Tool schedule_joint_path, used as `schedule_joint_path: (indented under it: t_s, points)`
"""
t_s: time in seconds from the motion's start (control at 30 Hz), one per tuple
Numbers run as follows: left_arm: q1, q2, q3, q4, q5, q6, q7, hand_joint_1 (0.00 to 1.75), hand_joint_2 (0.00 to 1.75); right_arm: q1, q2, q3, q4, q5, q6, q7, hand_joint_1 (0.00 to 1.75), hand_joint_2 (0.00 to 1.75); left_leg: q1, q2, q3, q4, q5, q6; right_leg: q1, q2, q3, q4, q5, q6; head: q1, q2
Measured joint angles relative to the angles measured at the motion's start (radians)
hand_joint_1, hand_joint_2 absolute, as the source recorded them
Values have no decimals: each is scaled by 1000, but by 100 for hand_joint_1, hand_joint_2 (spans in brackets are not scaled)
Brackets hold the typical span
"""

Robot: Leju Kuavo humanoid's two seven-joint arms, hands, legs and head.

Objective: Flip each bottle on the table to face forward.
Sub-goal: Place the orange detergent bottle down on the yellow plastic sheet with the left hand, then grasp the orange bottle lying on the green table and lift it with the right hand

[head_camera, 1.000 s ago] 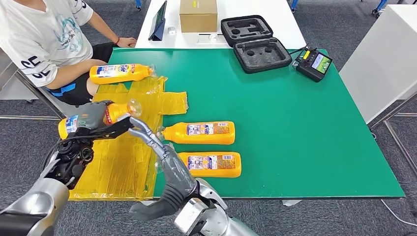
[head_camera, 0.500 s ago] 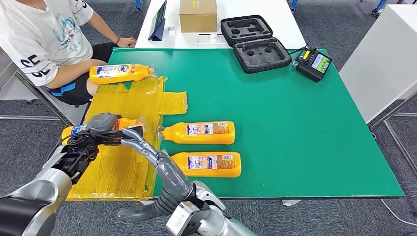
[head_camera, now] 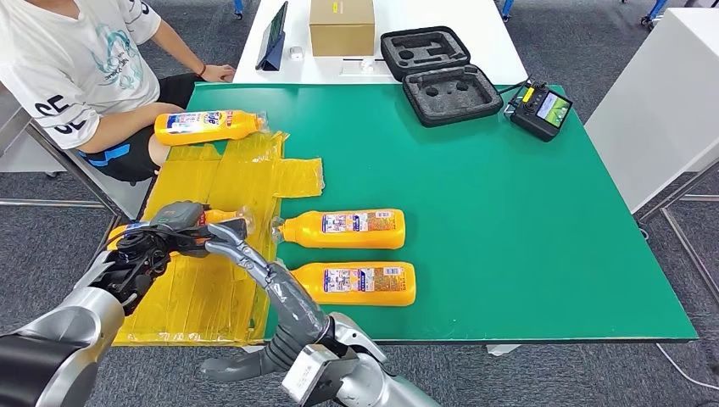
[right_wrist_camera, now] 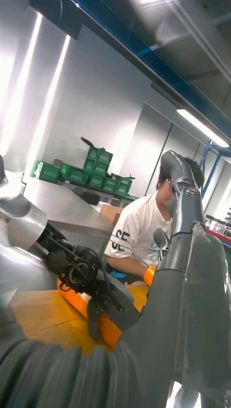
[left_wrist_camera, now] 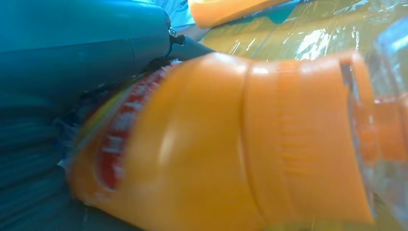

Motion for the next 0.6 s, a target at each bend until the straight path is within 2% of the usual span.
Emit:
schedule_joint_path:
  t_s: [0.1, 0.33, 0.6]
  points:
    - [2, 0, 11, 4, 20, -12, 2, 0, 0, -5, 1, 0, 5, -6, 6, 0, 0, 175, 0, 0, 0, 0, 0, 0, 0, 0, 0, 0, 0, 0, 0, 0]
    - [5, 0, 45, 7, 61, -44, 0, 0, 0, -17, 5, 0, 16, -12, 16, 5, 0, 175, 0, 0, 0, 0, 0, 0, 0, 0, 0, 0, 0, 0, 0, 0]
    - [-6, 1, 155, 7, 265, -218, -75, 0, 0, -29, 9, 0, 37, -20, 16, 18, 0, 175, 0, -1, 4, 0, 0, 0, 0, -1, 4, 0, 0, 0, 0, 0]
